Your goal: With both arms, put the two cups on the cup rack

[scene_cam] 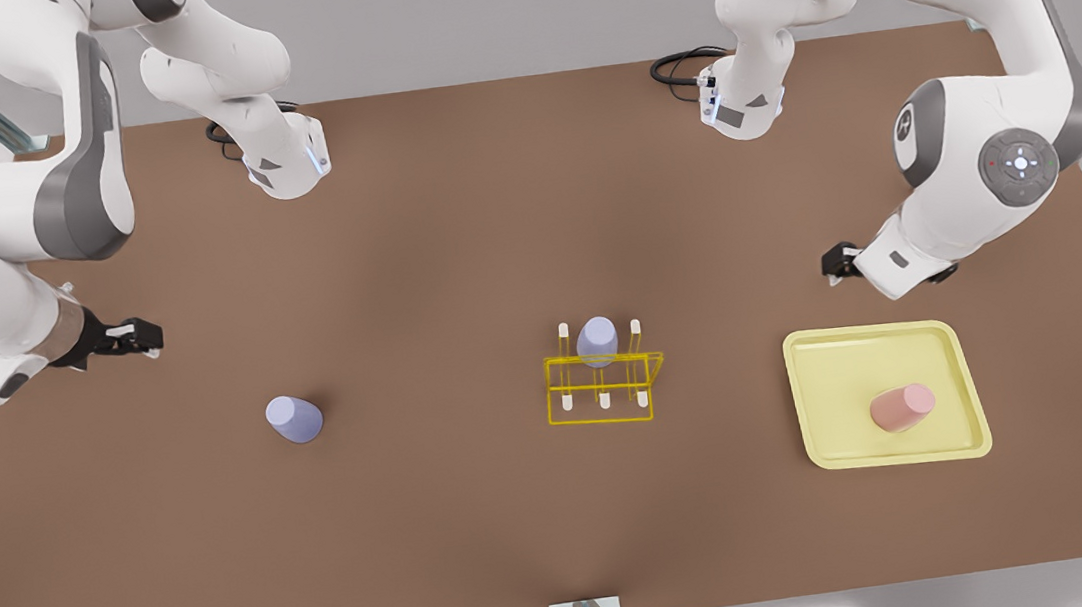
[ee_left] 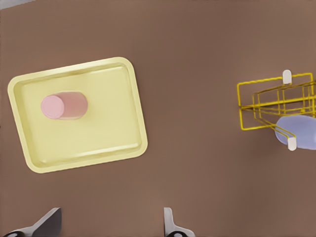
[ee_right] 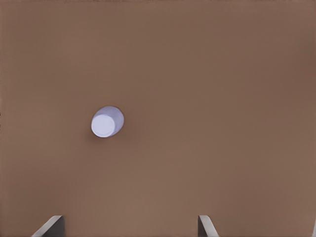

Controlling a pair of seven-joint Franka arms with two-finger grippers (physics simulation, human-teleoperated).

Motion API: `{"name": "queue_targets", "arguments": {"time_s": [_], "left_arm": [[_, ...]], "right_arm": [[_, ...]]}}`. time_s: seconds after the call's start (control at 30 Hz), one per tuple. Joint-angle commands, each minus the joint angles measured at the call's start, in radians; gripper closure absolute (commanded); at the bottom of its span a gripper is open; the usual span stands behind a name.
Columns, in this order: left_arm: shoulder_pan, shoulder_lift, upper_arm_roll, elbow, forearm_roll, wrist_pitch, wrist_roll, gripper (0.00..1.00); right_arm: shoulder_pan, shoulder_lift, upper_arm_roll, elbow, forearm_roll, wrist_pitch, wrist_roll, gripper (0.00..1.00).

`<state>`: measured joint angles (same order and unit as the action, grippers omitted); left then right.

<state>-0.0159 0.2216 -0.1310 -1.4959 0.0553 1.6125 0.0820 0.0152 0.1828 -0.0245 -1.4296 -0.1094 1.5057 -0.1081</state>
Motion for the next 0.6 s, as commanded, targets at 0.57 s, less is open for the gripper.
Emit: {"name": "queue_targets", "arguments": {"time_s": [0.57], "left_arm": [[0.165, 0.614, 0.097, 0.264, -0.022, 0.492, 0.203, 0.00]], "right_arm": [[0.083, 0.302, 0.005, -0.264, 0.076, 0.777, 0.258, 0.00]]}}
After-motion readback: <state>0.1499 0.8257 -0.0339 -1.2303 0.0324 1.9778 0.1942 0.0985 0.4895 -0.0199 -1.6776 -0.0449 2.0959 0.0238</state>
